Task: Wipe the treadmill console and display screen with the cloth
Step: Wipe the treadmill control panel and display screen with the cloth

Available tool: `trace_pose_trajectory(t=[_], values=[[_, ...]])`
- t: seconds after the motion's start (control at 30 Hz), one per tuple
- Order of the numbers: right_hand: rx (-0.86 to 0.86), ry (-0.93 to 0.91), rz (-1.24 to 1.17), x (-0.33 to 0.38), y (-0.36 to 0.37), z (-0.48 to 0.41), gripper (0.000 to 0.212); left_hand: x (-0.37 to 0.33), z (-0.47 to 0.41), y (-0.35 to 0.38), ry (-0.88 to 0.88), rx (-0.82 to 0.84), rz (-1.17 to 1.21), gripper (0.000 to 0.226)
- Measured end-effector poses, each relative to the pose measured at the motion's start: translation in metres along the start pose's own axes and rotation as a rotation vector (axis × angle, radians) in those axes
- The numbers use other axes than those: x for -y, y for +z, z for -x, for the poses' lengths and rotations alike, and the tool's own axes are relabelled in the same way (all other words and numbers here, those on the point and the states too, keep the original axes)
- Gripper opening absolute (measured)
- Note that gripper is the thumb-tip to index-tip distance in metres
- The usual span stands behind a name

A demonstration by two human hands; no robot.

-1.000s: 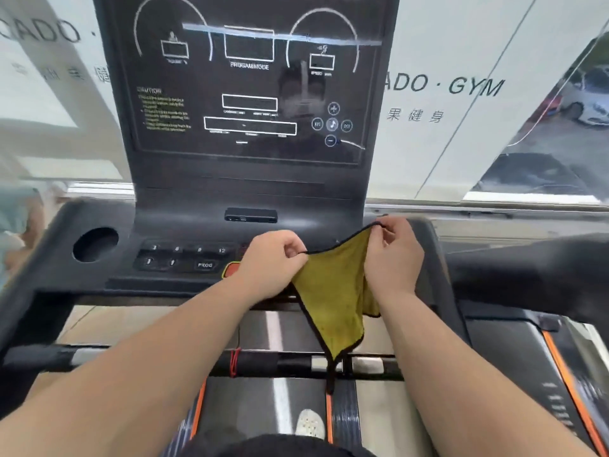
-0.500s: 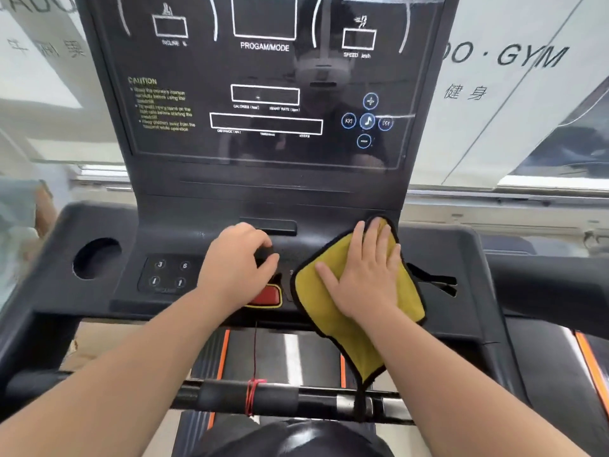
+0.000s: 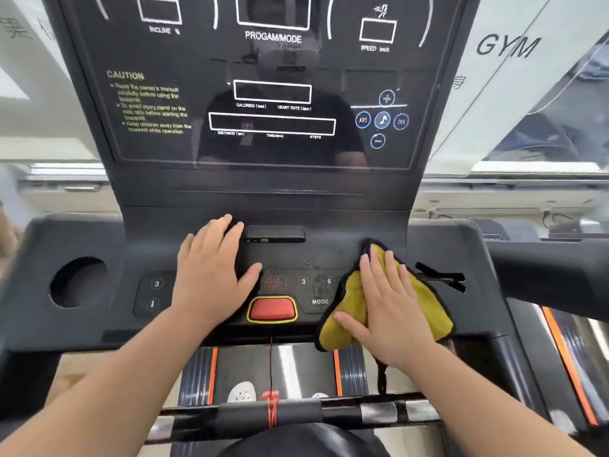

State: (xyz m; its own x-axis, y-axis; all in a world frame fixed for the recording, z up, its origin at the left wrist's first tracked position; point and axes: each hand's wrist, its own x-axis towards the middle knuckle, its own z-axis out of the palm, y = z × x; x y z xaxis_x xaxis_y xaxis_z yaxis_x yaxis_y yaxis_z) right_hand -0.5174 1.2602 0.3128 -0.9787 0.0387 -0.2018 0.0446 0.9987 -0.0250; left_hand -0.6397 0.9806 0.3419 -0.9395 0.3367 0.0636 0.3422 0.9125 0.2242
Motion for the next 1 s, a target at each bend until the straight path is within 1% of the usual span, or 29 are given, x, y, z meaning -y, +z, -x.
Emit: trace_pose_trajectory(t=[0.07, 0.13, 0.27, 0.33, 0.37, 0.5, 0.53, 0.63, 0.7, 0.77, 0.9, 0.97, 1.0], values=[[-0.031, 0.114, -0.022, -0.005, -0.005, -0.014, 0.114, 0.004, 0.002, 0.000, 0.012, 0.016, -0.023, 0.076], [-0.062, 0.187, -0.042, 0.000, -0.011, -0.035, 0.121, 0.009, 0.003, 0.000, 0.016, 0.024, -0.034, 0.079], [-0.082, 0.180, -0.019, 0.017, -0.020, -0.065, 0.122, 0.013, 0.009, 0.004, 0.015, 0.081, -0.103, 0.092], [-0.064, 0.120, 0.005, 0.023, -0.021, -0.064, 0.118, 0.011, 0.010, 0.005, 0.010, 0.107, -0.148, 0.101], [-0.046, 0.062, 0.012, 0.026, -0.019, -0.059, 0.113, 0.010, 0.010, 0.006, 0.006, 0.111, -0.161, 0.104], [-0.023, -0.244, 0.038, 0.029, -0.001, -0.020, 0.089, 0.006, 0.008, 0.004, -0.009, 0.102, -0.181, 0.108], [-0.026, -0.287, 0.058, 0.024, 0.003, -0.008, 0.087, 0.006, 0.008, 0.003, -0.013, 0.107, -0.187, 0.109], [-0.016, -0.343, 0.088, 0.001, 0.007, 0.014, 0.095, 0.004, 0.006, 0.001, -0.026, 0.123, -0.200, 0.115], [0.017, -0.315, 0.079, -0.017, 0.001, 0.011, 0.102, 0.002, 0.005, -0.001, -0.038, 0.135, -0.190, 0.118], [0.058, -0.220, 0.052, -0.027, -0.010, -0.007, 0.106, -0.001, 0.005, -0.004, -0.050, 0.150, -0.176, 0.120], [-0.014, -0.051, 0.011, -0.019, -0.024, -0.052, 0.118, -0.002, 0.007, -0.008, -0.060, 0.201, -0.171, 0.127], [-0.033, -0.042, -0.012, -0.009, -0.024, -0.057, 0.124, -0.001, 0.008, -0.009, -0.059, 0.217, -0.191, 0.132], [-0.026, -0.081, -0.016, -0.004, -0.021, -0.054, 0.123, -0.001, 0.008, -0.010, -0.059, 0.221, -0.196, 0.135]])
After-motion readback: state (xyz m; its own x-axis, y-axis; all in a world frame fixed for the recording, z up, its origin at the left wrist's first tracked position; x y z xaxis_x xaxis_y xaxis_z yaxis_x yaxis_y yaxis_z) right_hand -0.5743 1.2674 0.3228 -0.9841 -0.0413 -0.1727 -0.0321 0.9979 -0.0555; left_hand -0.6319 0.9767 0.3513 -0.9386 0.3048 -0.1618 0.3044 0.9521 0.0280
